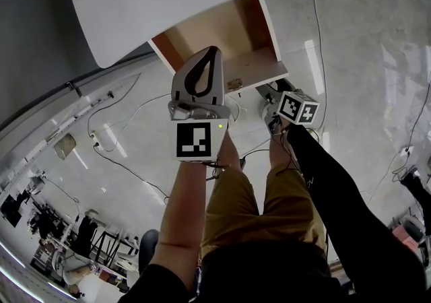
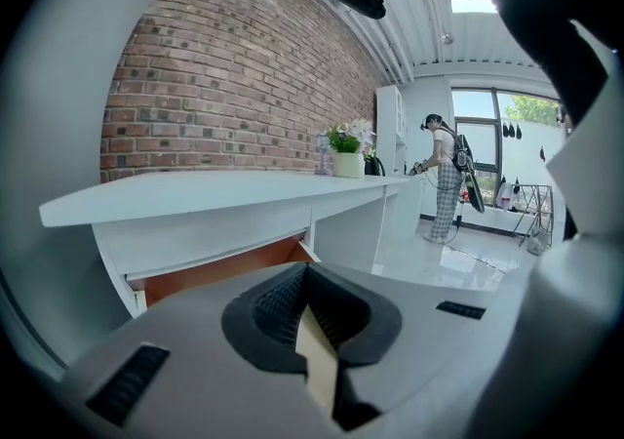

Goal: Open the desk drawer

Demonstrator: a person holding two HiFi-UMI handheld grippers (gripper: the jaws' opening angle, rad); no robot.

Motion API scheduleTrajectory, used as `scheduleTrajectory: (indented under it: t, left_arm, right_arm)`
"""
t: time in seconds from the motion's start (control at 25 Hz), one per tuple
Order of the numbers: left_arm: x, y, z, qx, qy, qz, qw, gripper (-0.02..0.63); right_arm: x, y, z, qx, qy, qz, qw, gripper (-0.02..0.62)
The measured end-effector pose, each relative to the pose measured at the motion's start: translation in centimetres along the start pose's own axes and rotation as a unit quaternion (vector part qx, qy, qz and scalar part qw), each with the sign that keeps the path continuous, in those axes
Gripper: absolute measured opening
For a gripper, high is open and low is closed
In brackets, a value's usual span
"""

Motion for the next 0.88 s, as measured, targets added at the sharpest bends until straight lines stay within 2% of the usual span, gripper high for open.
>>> scheduleTrajectory:
  t: [0.36,0.52,0.64,0.72,0.88]
  left_arm:
    - [0.9,2.8,-0.7,-0.025,0.036,0.023,0.9988,0.009]
    - [1.1,4.7,-1.8,-0.02,0.048,0.025,0.9983,0.009]
    - [1.0,7.0,-2.6,-0.039,0.056,0.019,0.9975,0.009]
    - [1.6,8.4,-2.8,-0.048,0.071,0.017,0.9962,0.009]
    - [3.3,10.6,-2.9,-0.041,0.089,0.015,0.9951,0.009]
  right_arm:
    - [6.5,5.9,0.5,0.132,0.034,-0.001,0.991,0.437]
    - [8.6,9.4,3.0,0.183,0.068,-0.012,0.981,0.437]
    - [9.3,12.7,5.4,0.195,0.089,-0.032,0.976,0.437]
    - [9.6,14.4,7.5,0.219,0.11,-0.039,0.969,0.437]
    - [10.4,17.8,13.1,0.282,0.162,-0.058,0.944,0.437]
Point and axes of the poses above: the fingertips, and each gripper's own axes: x backward along the fingers, z to its left, y out of its top, the point moved 7 cm from there along x, backward along the fingers, and after that the axes turned 13 degrees about -z, right-handed, at the moved point
